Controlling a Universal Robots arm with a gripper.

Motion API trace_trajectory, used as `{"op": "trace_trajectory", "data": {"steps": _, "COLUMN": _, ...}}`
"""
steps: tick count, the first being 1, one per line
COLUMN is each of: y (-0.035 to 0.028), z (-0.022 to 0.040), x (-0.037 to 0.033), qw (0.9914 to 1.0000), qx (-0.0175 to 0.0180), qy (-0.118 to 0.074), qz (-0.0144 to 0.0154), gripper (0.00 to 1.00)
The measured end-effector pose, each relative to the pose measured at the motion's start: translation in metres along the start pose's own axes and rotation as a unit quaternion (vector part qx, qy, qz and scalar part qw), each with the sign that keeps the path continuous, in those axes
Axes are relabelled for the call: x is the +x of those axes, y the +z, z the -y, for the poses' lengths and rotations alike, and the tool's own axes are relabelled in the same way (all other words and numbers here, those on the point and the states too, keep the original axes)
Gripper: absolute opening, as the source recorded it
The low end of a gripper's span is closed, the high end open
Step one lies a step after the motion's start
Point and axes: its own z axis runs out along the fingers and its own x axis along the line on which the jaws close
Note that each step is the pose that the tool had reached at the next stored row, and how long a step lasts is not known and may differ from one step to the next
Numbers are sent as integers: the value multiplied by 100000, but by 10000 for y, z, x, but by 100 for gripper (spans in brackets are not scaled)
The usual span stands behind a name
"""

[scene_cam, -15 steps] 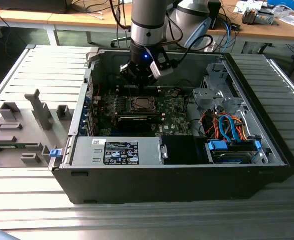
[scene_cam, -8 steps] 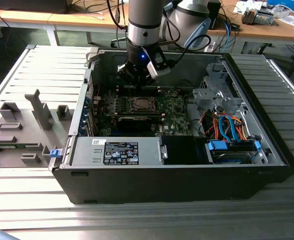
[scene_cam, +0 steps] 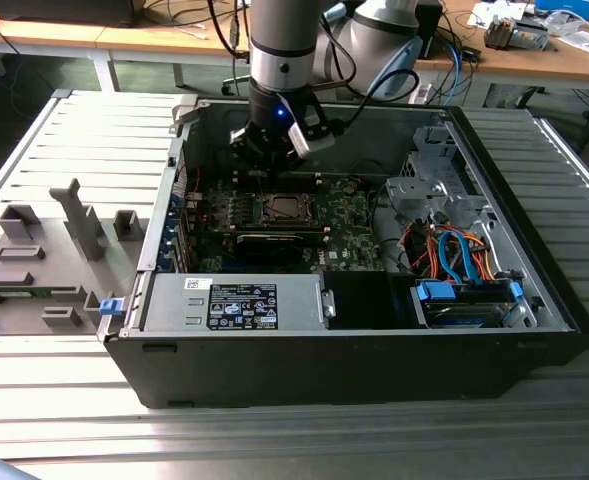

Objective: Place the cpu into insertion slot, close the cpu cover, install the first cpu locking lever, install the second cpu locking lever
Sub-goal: 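Install the first cpu locking lever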

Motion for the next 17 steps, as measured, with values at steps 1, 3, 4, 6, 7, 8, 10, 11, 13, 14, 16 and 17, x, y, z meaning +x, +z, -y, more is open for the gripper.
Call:
{"op": "trace_trajectory", "data": {"steps": 1, "y": 0, "z": 0, "x": 6, "qw": 100000, "qx": 1, "qy": -1, "qz": -2, "gripper": 11}}
{"op": "trace_trajectory", "data": {"steps": 3, "y": 1, "z": -1, "x": 22, "qw": 100000, "qx": 0, "qy": 1, "qz": 2, "gripper": 11}}
{"op": "trace_trajectory", "data": {"steps": 4, "y": 1, "z": -1, "x": 34, "qw": 100000, "qx": 0, "qy": -1, "qz": 3, "gripper": 11}}
{"op": "trace_trajectory", "data": {"steps": 6, "y": 2, "z": -2, "x": 61, "qw": 100000, "qx": -2, "qy": 0, "qz": 4, "gripper": 11}}
{"op": "trace_trajectory", "data": {"steps": 7, "y": 2, "z": -2, "x": 67, "qw": 100000, "qx": -4, "qy": 2, "qz": 6, "gripper": 11}}
{"op": "trace_trajectory", "data": {"steps": 8, "y": 2, "z": -3, "x": 73, "qw": 100000, "qx": -1, "qy": 1, "qz": 4, "gripper": 11}}
{"op": "trace_trajectory", "data": {"steps": 10, "y": 3, "z": -3, "x": 88, "qw": 100000, "qx": -1, "qy": 0, "qz": 8, "gripper": 11}}
{"op": "trace_trajectory", "data": {"steps": 11, "y": 3, "z": -3, "x": 96, "qw": 100000, "qx": -1, "qy": 3, "qz": 8, "gripper": 11}}
{"op": "trace_trajectory", "data": {"steps": 13, "y": 4, "z": -4, "x": 116, "qw": 100000, "qx": 0, "qy": 0, "qz": 9, "gripper": 11}}
{"op": "trace_trajectory", "data": {"steps": 14, "y": 4, "z": -4, "x": 122, "qw": 100000, "qx": -2, "qy": 1, "qz": 10, "gripper": 11}}
{"op": "trace_trajectory", "data": {"steps": 16, "y": 4, "z": -5, "x": 138, "qw": 100000, "qx": 1, "qy": 1, "qz": 9, "gripper": 11}}
{"op": "trace_trajectory", "data": {"steps": 17, "y": 4, "z": -5, "x": 144, "qw": 100000, "qx": 0, "qy": 2, "qz": 8, "gripper": 11}}
